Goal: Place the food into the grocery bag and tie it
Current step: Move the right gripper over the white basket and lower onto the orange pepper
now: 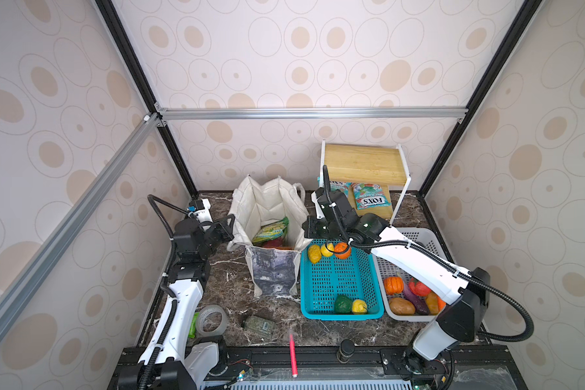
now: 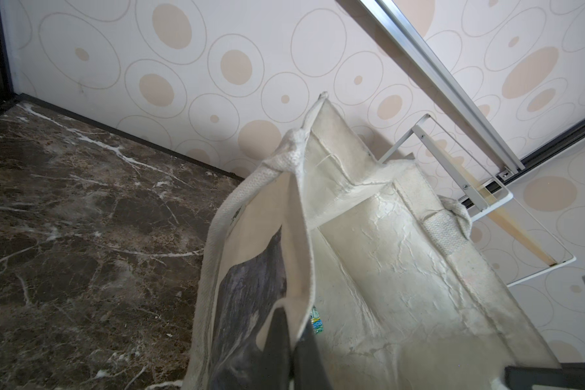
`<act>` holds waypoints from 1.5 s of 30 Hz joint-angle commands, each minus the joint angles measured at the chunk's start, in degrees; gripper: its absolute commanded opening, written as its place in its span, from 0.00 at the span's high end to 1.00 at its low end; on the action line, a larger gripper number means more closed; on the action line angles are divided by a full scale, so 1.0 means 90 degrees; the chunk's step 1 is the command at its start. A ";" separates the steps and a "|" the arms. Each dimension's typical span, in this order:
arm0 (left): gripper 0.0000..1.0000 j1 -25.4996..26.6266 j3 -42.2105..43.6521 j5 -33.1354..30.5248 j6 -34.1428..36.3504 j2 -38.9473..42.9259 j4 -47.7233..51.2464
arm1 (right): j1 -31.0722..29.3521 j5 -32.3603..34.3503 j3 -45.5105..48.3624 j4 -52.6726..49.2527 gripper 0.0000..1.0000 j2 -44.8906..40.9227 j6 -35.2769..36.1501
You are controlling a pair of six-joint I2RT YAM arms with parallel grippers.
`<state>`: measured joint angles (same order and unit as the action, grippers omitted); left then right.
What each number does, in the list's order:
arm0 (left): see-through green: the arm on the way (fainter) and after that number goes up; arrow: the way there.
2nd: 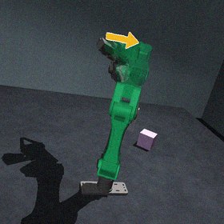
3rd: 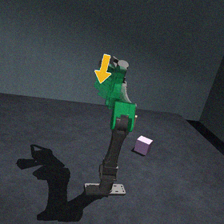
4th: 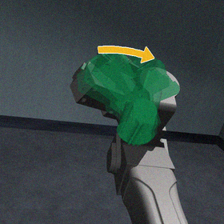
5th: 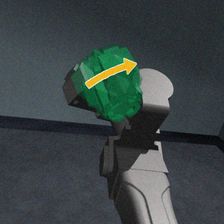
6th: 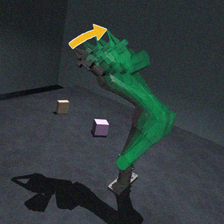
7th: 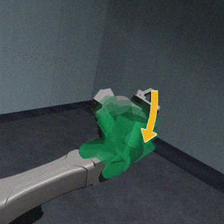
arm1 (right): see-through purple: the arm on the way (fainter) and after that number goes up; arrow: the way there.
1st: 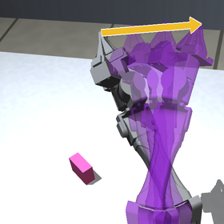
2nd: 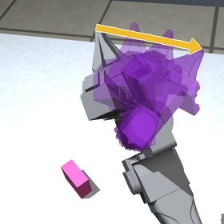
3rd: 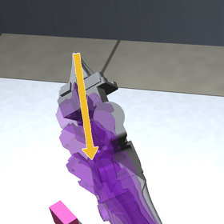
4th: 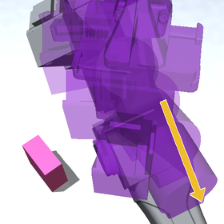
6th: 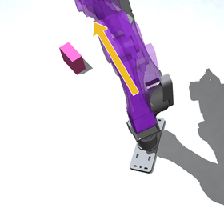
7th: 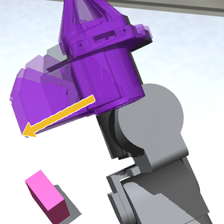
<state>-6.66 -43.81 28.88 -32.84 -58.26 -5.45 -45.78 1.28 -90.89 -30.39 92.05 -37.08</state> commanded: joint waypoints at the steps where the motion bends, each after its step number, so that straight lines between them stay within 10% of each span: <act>1: 1.00 -0.0024 0.0131 -0.0165 0.0101 0.0115 -0.0233 | -0.0011 0.0253 0.0055 0.0249 1.00 -0.0134 -0.0037; 3: 1.00 -0.0027 0.0331 -0.0182 0.0163 0.0166 -0.0277 | -0.0006 0.0346 -0.0024 0.0002 0.88 -0.0101 0.0025; 8: 1.00 -0.0031 0.0532 -0.0564 0.0538 0.0252 -0.0175 | -0.0009 0.1690 0.0239 -0.0917 0.00 -0.0746 -0.0011; 18: 1.00 -0.0038 0.0715 -0.0513 0.0547 0.0466 -0.0097 | 0.0512 0.2994 0.1450 -0.2989 0.00 -0.2788 0.0270; 32: 1.00 -0.0042 0.0825 -0.0333 0.0455 0.0662 -0.0195 | 0.2855 0.1211 0.3881 -0.2754 0.00 -0.4360 -0.0187; 45: 1.00 -0.0045 0.0845 -0.0380 0.0465 0.0797 -0.0185 | 0.3478 0.1110 0.4391 -0.2610 0.00 -0.4047 -0.0228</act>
<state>-6.70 -36.10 24.53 -29.45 -52.07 -5.82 -14.85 11.73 -51.81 -54.11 55.57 -38.39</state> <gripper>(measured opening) 0.048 0.997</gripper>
